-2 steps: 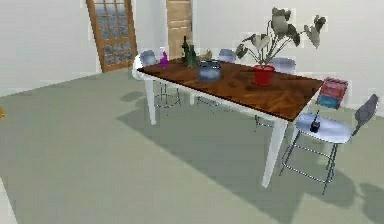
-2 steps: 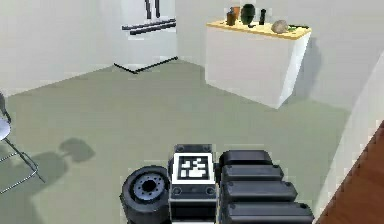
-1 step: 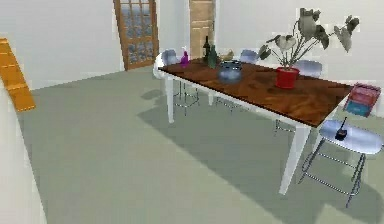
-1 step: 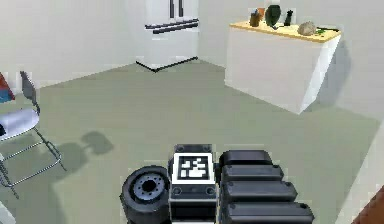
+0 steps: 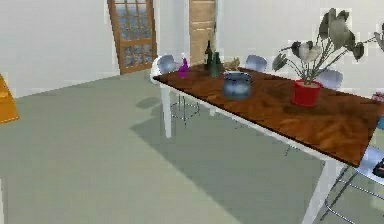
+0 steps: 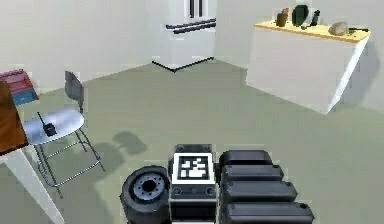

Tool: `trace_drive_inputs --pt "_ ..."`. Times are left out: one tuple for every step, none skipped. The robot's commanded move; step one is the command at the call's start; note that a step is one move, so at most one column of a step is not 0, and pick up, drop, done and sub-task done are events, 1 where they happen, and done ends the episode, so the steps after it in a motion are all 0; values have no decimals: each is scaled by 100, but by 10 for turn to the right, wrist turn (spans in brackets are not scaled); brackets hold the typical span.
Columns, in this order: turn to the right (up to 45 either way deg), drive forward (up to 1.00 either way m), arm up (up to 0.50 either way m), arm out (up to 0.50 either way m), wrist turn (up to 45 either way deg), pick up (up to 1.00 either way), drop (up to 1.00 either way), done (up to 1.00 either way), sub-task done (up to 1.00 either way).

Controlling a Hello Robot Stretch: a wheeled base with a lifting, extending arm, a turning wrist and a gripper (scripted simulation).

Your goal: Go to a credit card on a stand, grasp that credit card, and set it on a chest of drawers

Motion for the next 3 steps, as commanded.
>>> trace_drive_inputs --pt "-240 0 0 0 0 0 0 0 0" --pt "0 100 0 0 0 0 0 0 0" --pt "0 100 0 0 0 0 0 0 0"
